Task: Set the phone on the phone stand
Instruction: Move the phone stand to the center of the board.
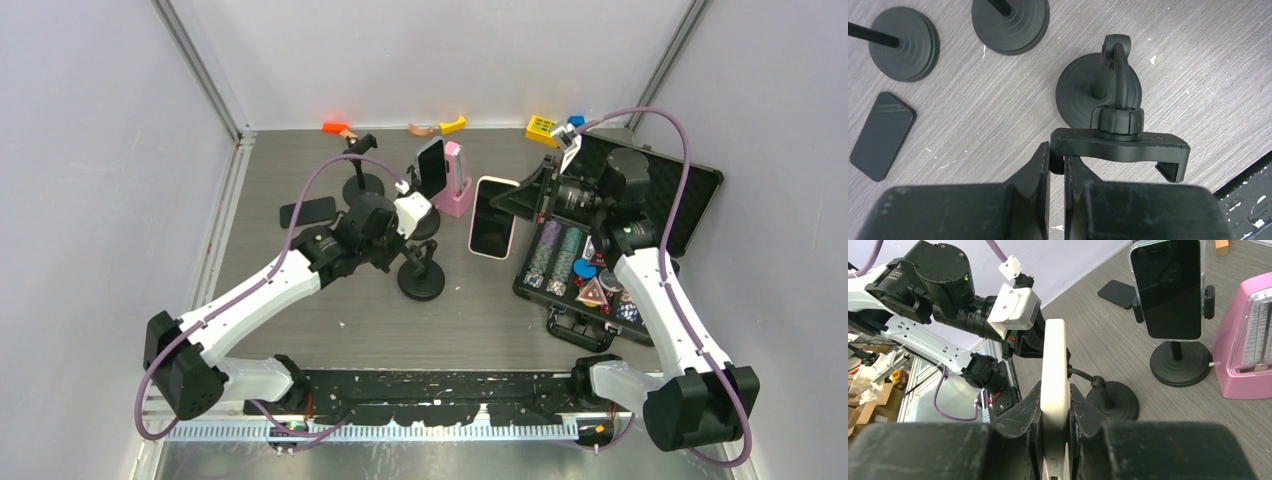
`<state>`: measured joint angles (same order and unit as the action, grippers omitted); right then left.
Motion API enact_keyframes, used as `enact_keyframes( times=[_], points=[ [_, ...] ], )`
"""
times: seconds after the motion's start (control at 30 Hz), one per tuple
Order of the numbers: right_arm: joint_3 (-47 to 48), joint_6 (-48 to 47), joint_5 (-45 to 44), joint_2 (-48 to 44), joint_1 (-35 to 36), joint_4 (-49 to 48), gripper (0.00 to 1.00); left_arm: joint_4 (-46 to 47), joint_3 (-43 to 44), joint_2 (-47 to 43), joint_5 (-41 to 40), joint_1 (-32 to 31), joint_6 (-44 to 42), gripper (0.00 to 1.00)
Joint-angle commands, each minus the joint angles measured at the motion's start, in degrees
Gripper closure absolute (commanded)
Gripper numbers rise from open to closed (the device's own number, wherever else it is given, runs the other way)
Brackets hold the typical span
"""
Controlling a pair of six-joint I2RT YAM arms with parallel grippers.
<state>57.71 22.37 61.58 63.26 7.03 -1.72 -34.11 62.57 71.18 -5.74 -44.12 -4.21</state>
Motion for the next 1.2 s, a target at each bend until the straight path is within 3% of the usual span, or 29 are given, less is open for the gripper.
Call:
enact_keyframes(
  times=[0.0,0.53,1.0,1.03,1.17],
  points=[
    [0.6,-0.3,0.6,-1.2,0.3,-4.2,1.00,-8.5,1.8,1.7,0.6,0.3,1.6,1.00],
    [0.1,-2.4,0.3,-1.4,0.4,-1.8,1.00,-20.1,1.8,5.3,5.1,0.7,-1.0,1.00],
    [0.1,-4.9,0.0,-1.7,0.4,0.8,1.00,-20.0,1.7,2.8,15.2,3.7,-0.5,1.00],
    [0.0,-5.0,0.0,-1.7,0.4,0.8,1.00,-19.1,1.6,1.9,15.4,3.7,-0.9,0.97],
    [0.0,-5.3,0.1,-1.5,0.4,0.9,1.00,-15.0,0.0,-1.4,16.1,3.7,-2.8,0.62]
  ],
)
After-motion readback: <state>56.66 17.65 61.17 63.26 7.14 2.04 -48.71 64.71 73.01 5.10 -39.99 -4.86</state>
